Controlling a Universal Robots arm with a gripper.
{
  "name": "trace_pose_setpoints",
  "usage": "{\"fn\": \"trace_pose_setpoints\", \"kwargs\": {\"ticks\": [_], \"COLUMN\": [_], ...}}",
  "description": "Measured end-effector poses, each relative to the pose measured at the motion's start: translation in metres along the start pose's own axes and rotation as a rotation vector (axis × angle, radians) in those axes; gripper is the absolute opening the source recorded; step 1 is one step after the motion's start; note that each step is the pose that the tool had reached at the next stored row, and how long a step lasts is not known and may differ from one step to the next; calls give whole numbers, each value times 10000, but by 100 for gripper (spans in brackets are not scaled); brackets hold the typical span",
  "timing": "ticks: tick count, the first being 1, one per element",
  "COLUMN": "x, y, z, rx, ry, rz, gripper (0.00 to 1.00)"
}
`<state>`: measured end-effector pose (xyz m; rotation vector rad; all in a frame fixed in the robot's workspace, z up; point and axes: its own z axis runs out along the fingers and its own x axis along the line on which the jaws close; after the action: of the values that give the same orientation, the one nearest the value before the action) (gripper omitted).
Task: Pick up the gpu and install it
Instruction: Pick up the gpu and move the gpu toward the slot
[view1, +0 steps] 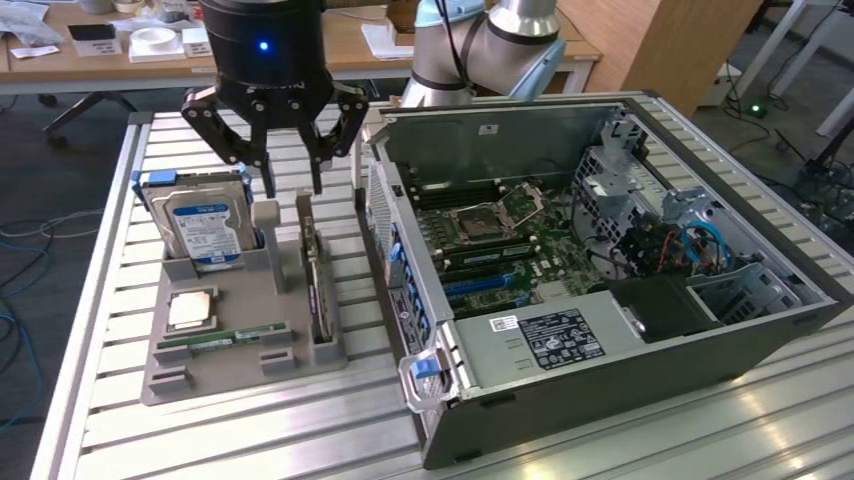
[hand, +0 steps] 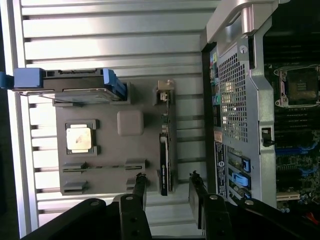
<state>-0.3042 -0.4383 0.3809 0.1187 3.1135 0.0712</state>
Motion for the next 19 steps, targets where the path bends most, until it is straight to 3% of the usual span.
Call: {"fn": "trace_pose_setpoints", "kwargs": {"ticks": [19], "x": [16], "y": [-8], "z": [215], "rx": [-43], "ry": [3], "rz": [3], "gripper": [47]}}
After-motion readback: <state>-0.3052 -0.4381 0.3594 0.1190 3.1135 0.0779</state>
